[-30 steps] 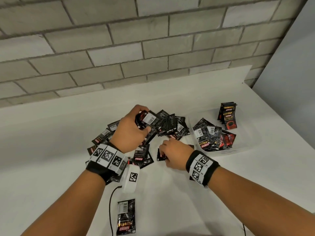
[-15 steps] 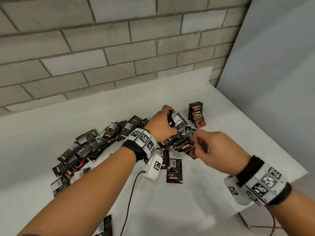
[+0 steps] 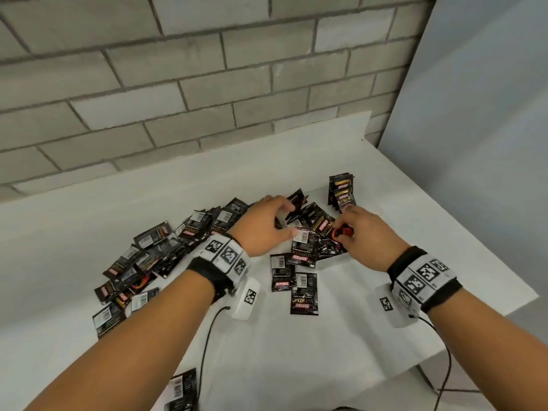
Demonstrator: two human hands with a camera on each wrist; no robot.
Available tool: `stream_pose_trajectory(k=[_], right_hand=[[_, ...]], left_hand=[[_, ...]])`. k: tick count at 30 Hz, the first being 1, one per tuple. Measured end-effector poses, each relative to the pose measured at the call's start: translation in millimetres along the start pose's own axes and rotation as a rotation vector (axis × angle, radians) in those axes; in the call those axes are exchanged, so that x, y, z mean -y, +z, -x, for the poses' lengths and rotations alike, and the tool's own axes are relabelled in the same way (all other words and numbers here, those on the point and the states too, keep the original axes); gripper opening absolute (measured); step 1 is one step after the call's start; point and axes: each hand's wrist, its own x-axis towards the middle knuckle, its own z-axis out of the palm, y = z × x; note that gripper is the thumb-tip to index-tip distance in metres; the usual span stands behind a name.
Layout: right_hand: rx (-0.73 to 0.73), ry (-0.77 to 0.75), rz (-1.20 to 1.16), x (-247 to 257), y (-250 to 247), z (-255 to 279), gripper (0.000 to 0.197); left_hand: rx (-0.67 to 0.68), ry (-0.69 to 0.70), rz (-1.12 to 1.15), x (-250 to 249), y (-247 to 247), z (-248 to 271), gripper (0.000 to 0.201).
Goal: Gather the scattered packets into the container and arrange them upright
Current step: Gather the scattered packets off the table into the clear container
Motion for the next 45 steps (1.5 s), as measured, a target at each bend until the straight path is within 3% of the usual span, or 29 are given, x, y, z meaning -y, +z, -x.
stream_pose_trajectory(k=[3,7,9,12,14,16,20,22,26,27,30,32,37,40,42,45], right_hand=[[0.08,-0.036,0.109,5,2,-2,0.022],[-0.08,-0.265,-0.011,46,-3,11,0.016],[0.107,-0.389,-0.072,69,2,32,0.012],[0.475,-0.427,0.126,74,29,68,0.019],[0.558,-0.372,0.314,64,48,81,0.031],[0.541,-0.389,0.474,55,60,81,0.045],[0.539,-0.456,0.543,49,68,71,0.07],[0.576,-0.458,0.548,52,65,69,0.077],[0.624,-0.44,0.491,62,57,61,0.077],[0.634,-0.43,0.475,63,57,58,0.072],[0.623,-0.461,0.479,70,58,54,0.054],[0.559,-0.541,0.491,74,58,52,0.038],[0.491,-0.669,0.395,89,61,47,0.024],[0.557,-0.601,0.185,102,66,41,0.027],[0.555,-0.504,0.069,112,68,36,0.031],[0.482,-0.441,0.146,118,76,24,0.047]], left_hand=[[0.086,-0.053,0.002,21,-25,44,0.03],[0.332,-0.182,-0.168,43,-50,126,0.035],[0.539,-0.223,-0.257,45,-43,169,0.052],[0.721,-0.251,-0.381,50,-13,219,0.082],[0.694,-0.22,-0.45,54,5,237,0.086],[0.618,-0.177,-0.477,58,16,243,0.078],[0.56,-0.216,-0.342,71,15,239,0.033],[0.422,-0.237,-0.259,81,6,233,0.019],[0.023,-0.389,-0.268,101,-19,210,0.02],[0.003,-0.469,-0.338,105,-23,203,0.023],[0.12,-0.713,-0.481,122,-26,190,0.035],[0.122,-0.758,-0.457,129,-25,188,0.042],[0.017,-0.765,-0.393,122,-21,184,0.082],[0.005,-0.753,-0.254,110,-14,179,0.096],[0.018,-0.715,-0.198,104,-10,175,0.095],[0.049,-0.587,-0.12,97,-3,169,0.066]])
